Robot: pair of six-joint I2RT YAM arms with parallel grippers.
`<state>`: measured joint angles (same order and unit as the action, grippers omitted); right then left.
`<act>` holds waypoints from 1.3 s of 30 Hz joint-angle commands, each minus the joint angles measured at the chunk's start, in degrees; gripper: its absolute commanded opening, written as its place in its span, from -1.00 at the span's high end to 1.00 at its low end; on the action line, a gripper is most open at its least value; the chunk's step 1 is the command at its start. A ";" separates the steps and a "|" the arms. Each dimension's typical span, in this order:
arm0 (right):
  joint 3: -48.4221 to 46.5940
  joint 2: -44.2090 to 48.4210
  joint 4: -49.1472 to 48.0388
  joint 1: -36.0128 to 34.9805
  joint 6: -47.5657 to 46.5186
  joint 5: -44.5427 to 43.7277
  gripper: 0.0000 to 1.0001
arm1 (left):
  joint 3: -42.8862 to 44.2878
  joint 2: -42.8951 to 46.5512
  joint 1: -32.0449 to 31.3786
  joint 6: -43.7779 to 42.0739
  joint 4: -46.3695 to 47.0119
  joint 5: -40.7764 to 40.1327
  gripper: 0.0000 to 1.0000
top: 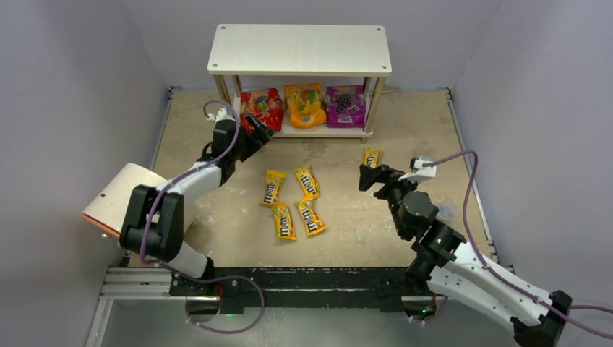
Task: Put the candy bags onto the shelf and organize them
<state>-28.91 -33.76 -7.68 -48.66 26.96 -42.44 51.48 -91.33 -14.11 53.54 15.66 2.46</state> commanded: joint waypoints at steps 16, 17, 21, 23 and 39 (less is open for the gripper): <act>-5.53 -14.79 4.27 0.17 5.88 19.43 -0.97 | -21.31 40.86 -8.92 -6.41 -41.03 -7.10 -0.65; -5.42 -14.72 3.78 0.23 5.94 20.28 -0.97 | -22.38 40.65 -8.85 -6.22 -39.48 -6.85 -0.63; -4.36 -13.59 2.94 0.16 5.64 21.50 -0.97 | -25.00 35.60 -8.83 -6.00 -32.00 -4.92 -0.53; -3.70 -12.85 3.21 0.15 5.50 21.39 -0.97 | -25.31 31.94 -8.83 -6.50 -27.43 -2.90 -0.47; -3.55 -12.63 3.89 0.21 3.87 18.44 -0.97 | -25.71 19.83 -8.66 -5.84 -11.90 -1.57 -0.12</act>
<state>-32.29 -45.76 -2.48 -48.53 31.88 -22.96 26.00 -69.06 -23.00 47.40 -1.48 0.86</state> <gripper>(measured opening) 0.987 0.597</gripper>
